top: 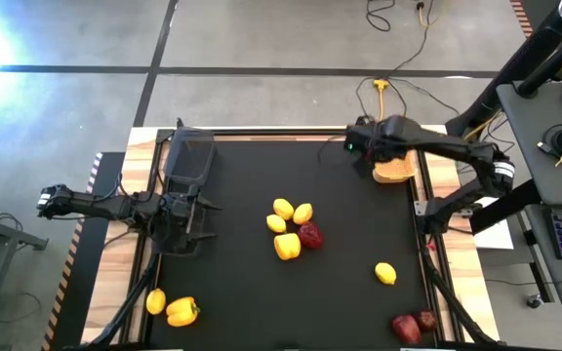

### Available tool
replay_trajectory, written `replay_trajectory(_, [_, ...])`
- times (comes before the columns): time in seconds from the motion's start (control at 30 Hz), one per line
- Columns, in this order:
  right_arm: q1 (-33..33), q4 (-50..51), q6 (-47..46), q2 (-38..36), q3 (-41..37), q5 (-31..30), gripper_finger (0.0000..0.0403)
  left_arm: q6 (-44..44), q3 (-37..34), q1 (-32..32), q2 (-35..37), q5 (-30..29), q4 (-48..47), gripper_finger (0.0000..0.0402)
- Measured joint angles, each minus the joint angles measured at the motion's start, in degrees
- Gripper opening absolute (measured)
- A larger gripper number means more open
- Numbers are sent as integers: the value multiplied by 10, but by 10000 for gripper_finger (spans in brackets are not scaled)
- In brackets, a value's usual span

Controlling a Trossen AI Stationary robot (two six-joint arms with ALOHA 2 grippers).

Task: Sort produce into baskets
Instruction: Put the apple into the yellow bin

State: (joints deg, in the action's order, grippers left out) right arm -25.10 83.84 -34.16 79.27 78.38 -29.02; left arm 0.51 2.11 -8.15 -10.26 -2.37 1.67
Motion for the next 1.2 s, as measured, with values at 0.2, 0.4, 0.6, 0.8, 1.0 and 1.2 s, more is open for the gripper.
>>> replay_trajectory(0.2, [-103,-8,-19,21,-55,17,346,0,0,0,0,0,0,359])
replay_trajectory(0.4, [-153,-73,-15,32,-118,32,356,0,0,0,0,0,0,359])
replay_trajectory(0.6, [-179,-168,-5,31,-163,76,364,0,0,0,0,0,0,359])
replay_trajectory(0.8, [-185,-180,-1,30,-160,81,368,0,0,0,0,0,0,359])
replay_trajectory(1.0, [-184,-180,-23,29,-126,101,390,0,0,0,0,0,0,359])
replay_trajectory(1.2, [-184,-168,-7,29,-104,96,397,0,0,0,0,0,0,359])
